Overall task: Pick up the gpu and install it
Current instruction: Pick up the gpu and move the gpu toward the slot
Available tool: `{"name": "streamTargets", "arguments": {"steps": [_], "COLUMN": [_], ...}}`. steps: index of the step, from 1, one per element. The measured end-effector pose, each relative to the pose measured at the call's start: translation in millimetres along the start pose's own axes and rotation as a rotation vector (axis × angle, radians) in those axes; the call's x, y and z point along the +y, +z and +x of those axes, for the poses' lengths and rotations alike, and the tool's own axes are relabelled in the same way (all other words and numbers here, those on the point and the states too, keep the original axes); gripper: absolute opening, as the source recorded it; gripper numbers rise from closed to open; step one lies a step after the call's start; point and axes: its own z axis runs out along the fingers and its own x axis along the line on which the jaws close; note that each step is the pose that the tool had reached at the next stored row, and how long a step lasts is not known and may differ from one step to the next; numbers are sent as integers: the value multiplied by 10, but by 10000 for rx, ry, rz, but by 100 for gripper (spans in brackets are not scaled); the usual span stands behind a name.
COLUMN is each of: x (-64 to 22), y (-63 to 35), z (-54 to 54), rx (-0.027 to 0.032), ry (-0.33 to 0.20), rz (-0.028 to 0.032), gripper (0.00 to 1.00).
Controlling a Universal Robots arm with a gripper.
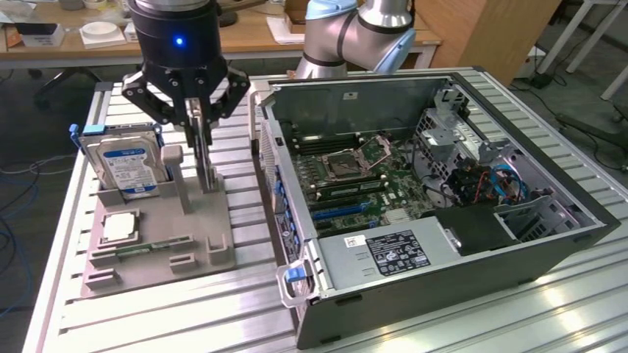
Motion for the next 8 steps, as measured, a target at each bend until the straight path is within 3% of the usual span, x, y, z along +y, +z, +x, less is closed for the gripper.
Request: {"name": "streamTargets", "arguments": {"steps": [8], "x": [2], "y": [-42], "z": [0], "rx": [0], "ry": [0], "rz": [-9], "gripper": [26]}}
